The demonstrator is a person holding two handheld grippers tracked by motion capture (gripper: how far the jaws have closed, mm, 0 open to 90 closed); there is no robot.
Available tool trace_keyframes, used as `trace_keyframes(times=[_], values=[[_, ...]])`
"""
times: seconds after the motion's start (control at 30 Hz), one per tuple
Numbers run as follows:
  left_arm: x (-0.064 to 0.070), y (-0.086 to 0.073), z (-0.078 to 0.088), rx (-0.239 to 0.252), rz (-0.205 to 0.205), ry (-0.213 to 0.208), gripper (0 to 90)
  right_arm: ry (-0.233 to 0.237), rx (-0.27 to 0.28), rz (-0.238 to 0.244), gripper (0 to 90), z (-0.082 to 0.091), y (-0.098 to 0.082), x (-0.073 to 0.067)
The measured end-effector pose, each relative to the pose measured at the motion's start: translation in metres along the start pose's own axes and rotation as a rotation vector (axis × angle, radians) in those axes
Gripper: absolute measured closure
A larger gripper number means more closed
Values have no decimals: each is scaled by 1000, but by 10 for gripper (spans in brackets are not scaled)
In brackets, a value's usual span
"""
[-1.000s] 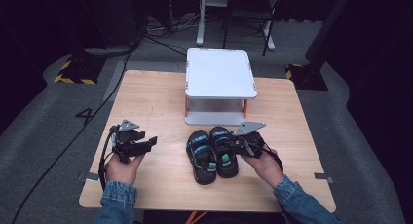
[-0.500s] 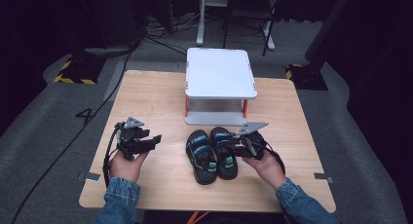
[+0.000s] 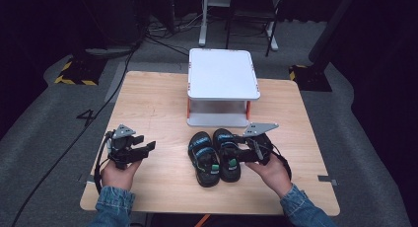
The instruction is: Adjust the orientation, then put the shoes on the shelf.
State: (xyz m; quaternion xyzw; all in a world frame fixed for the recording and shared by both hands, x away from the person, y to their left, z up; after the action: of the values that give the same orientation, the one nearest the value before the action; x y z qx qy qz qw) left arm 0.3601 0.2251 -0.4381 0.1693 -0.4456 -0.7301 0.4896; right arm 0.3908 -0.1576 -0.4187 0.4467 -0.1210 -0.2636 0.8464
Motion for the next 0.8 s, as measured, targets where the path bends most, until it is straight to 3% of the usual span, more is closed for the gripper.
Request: trace_keyframes(times=[0.13, 0.2, 0.33, 0.47, 0.6, 0.8], values=[[-2, 1, -6, -6, -6, -6, 459, 17, 4, -60, 444, 4, 4, -4], [-2, 3, -11, -16, -9, -11, 458, 17, 0, -65, 445, 4, 3, -5], [4, 5, -16, -28, -57, -6, 458, 27, -31, -87, 454, 1, -1, -14], [2, 4, -13, -23, -45, -4, 458, 41, -64, -97, 472, -4, -5, -23], [1, 0, -11, -31, -42, 2, 457, 53, -156, -94, 487, -11, -10, -30], [-2, -4, -8, -26, -13, 9, 457, 54, -167, -133, 410, -22, -12, -28]])
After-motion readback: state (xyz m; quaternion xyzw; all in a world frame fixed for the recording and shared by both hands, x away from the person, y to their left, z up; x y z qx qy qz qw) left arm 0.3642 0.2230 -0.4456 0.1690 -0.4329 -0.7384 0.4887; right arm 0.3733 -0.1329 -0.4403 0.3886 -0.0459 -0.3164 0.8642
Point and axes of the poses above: each handheld gripper's, and its own axes: z roughly backward along the jaws, y roughly out of its top, x roughly to its right, the point moved 2 cm from there along -z, roughly forward along the jaws, and after that the axes turned 5 degrees about x, right-handed, at the moved point
